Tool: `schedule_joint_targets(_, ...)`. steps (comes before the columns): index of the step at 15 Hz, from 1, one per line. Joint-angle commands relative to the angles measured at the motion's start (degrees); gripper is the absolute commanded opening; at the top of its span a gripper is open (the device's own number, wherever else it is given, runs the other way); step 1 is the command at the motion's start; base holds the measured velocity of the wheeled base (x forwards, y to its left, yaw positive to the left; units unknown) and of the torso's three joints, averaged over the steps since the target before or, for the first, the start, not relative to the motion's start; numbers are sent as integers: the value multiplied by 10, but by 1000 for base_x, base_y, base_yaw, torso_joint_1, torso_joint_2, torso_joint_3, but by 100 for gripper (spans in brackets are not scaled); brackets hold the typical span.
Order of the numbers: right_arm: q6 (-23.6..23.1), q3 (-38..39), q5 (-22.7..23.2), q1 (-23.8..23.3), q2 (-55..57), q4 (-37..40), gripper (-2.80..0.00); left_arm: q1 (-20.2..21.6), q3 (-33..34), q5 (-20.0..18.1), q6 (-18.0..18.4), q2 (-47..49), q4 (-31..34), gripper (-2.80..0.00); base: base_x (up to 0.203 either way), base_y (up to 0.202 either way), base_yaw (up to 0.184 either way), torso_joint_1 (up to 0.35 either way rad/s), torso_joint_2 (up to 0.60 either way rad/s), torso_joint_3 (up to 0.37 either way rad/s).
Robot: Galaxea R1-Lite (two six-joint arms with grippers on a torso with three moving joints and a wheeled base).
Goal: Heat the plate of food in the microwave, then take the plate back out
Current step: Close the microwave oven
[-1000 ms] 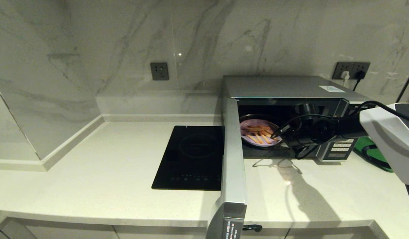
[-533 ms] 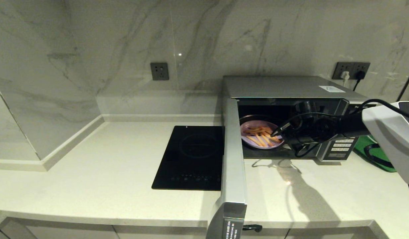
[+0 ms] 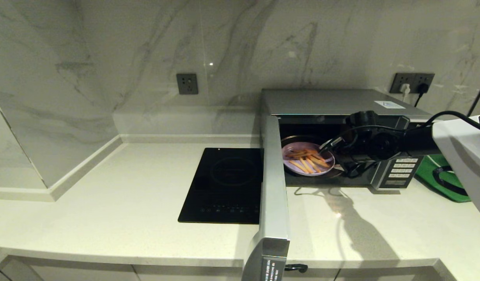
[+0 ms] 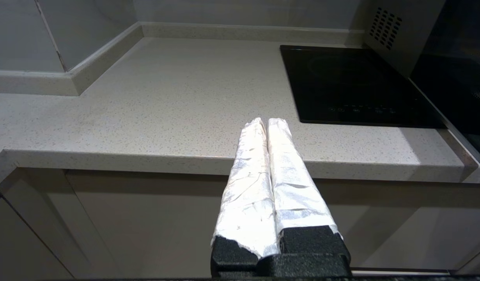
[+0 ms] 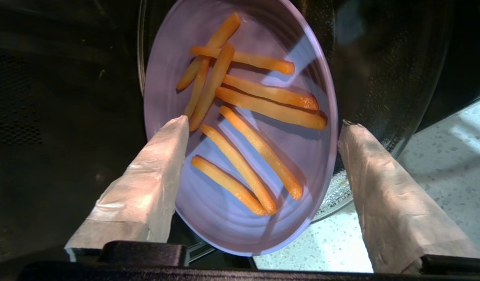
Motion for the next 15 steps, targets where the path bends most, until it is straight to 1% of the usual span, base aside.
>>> schedule_joint_targets(1, 4, -1, 1, 1, -2, 2, 0, 0, 0, 0, 0, 0, 0, -280, 0, 0, 0, 0, 0, 0)
schedule_joint_targets(3, 4, 13, 1, 4, -19, 4, 0, 0, 0, 0, 0, -1, 0, -280, 0, 0, 0, 0, 0, 0)
schedule_joint_targets(8, 1, 102, 7, 17, -110, 1, 0, 0, 0, 0, 0, -1, 0, -280, 0, 0, 0, 0, 0, 0)
schedule_joint_targets(14, -7, 207, 11, 21, -199, -1, 0, 0, 0, 0, 0, 0, 0, -280, 0, 0, 0, 0, 0, 0)
schedule_joint_targets(15, -8, 227, 11, 23, -221, -1, -280, 0, 0, 0, 0, 0, 0, -280, 0, 0, 0, 0, 0, 0)
